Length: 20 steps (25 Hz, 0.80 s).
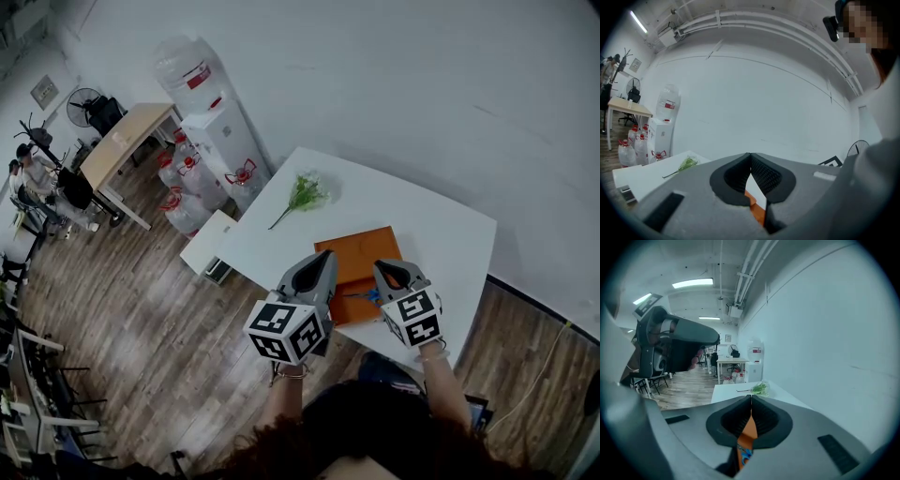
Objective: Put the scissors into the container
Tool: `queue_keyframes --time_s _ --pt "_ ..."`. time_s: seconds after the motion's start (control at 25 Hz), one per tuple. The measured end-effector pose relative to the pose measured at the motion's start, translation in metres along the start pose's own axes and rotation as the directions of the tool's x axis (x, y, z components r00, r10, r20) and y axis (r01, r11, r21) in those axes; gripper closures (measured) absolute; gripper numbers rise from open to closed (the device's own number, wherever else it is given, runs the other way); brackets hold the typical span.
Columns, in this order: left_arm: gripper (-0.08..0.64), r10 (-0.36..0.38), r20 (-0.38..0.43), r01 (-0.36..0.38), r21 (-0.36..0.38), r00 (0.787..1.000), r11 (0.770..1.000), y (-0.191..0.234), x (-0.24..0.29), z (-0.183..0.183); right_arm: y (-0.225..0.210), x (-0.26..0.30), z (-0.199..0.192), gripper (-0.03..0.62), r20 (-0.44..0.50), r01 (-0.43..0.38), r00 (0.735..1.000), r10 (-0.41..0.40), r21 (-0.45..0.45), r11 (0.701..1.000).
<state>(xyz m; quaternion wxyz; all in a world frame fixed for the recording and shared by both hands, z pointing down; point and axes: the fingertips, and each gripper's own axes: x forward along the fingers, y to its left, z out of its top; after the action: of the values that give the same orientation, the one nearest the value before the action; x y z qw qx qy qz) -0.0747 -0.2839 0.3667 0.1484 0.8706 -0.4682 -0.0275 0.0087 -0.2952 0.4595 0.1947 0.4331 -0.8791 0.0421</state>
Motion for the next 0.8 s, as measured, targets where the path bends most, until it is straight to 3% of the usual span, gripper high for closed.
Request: queue_keyframes --time_s 0.8 --pt "0.545 -0.009 -0.004 0.01 0.033 1.0 0.999 -0.012 -0.009 -0.004 -0.007 -0.037 0.042 0.594 0.17 0.028 0.985 -0.041 0.073 0.997"
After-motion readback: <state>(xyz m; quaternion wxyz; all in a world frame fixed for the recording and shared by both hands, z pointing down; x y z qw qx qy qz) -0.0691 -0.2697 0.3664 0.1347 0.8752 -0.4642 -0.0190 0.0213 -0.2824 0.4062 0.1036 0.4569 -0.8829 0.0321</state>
